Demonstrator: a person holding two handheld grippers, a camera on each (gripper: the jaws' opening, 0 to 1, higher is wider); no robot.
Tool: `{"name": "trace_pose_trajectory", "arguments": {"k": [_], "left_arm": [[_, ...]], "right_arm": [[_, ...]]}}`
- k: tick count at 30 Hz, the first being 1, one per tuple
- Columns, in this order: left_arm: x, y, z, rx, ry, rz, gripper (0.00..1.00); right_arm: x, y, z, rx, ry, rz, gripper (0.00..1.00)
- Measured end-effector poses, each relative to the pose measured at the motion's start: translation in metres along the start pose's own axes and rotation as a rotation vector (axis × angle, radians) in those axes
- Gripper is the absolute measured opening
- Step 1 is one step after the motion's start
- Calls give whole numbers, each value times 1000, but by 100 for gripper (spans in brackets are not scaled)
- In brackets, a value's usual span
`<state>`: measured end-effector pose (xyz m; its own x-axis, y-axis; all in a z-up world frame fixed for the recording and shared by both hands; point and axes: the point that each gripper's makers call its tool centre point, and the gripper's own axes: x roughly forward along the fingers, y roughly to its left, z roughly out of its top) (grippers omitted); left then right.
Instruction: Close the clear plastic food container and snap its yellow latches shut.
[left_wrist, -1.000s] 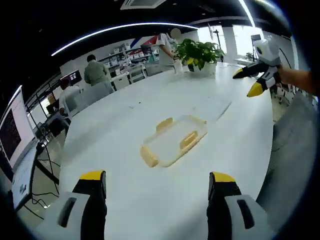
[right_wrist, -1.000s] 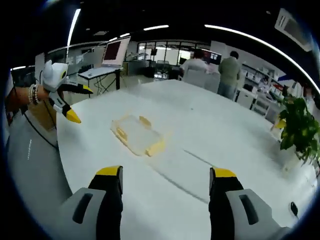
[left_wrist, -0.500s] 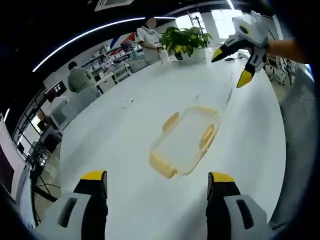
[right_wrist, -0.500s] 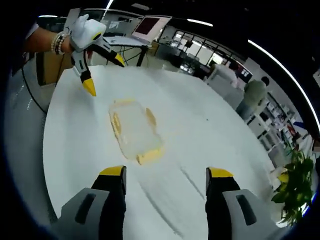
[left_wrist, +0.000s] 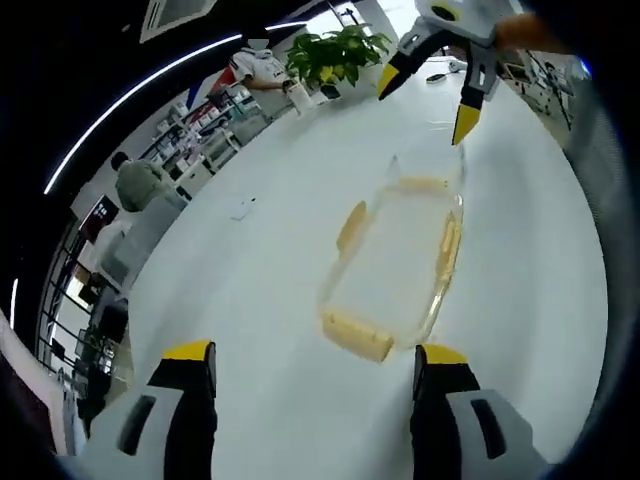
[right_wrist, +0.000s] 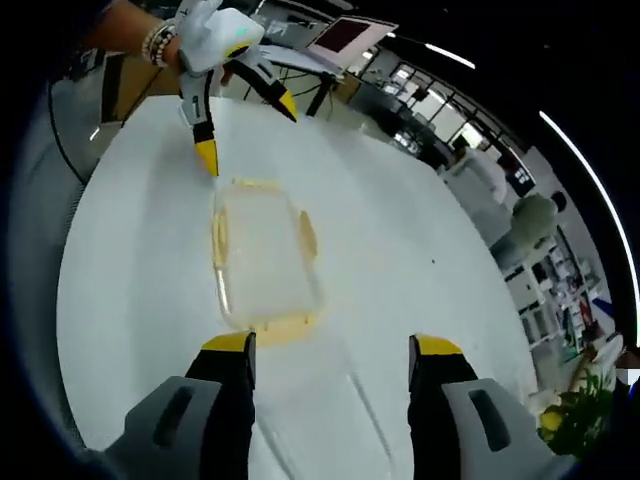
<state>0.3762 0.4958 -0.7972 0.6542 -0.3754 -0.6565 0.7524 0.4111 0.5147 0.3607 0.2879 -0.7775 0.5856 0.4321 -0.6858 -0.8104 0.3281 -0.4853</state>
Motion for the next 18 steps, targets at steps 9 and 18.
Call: {"name": "trace_pose_trajectory", "arguments": {"k": [9, 18], "left_arm": [[15, 7, -1, 91, 30, -16, 77], [27, 7, 1, 111, 21, -65, 78]], "right_arm": [[22, 0, 4, -50, 19, 52, 60], [38, 20, -12, -60, 97, 181, 60]]}}
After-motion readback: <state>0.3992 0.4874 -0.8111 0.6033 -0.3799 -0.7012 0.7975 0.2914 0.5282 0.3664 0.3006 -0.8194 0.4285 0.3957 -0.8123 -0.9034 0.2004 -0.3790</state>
